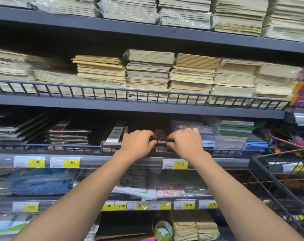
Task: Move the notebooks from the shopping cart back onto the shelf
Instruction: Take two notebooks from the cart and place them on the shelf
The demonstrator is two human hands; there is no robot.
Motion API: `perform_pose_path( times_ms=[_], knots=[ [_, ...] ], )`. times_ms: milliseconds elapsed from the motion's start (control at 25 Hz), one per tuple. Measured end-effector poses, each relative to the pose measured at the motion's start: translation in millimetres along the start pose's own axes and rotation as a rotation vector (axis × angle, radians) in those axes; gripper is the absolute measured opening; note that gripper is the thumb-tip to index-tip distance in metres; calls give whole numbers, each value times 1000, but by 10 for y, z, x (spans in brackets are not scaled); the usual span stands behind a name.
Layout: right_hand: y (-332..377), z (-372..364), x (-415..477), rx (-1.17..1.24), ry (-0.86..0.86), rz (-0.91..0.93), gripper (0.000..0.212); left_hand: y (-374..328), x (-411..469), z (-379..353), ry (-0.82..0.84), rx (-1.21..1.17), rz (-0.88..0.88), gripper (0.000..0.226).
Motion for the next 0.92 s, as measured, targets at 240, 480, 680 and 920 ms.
perform_pose_path(
  times_ms=[240,480,680,920],
  knots=[
    [5,-178,-73,20,-61,4,42,-18,-57,-69,54,106,-41,38],
    [59,-281,-106,160,-120,-78,33,-22,-75,-40,20,149,-86,37],
    [71,-156,-240,316,11,-106,36,-48,-157,82,69,163,-104,43],
    [-18,431,-518,390,394,-135,63,-199,-453,555,273,108,-43,62]
  ],
)
Point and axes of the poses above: each hand's wrist, its own x-axis towards the middle knuckle, its own z-axis out of the back of the hand, y = z × x, the point moved 3 cm from there along x, towards the middle knuckle, and after that the axes turned 12 degrees about y, right-handed, at the moved point
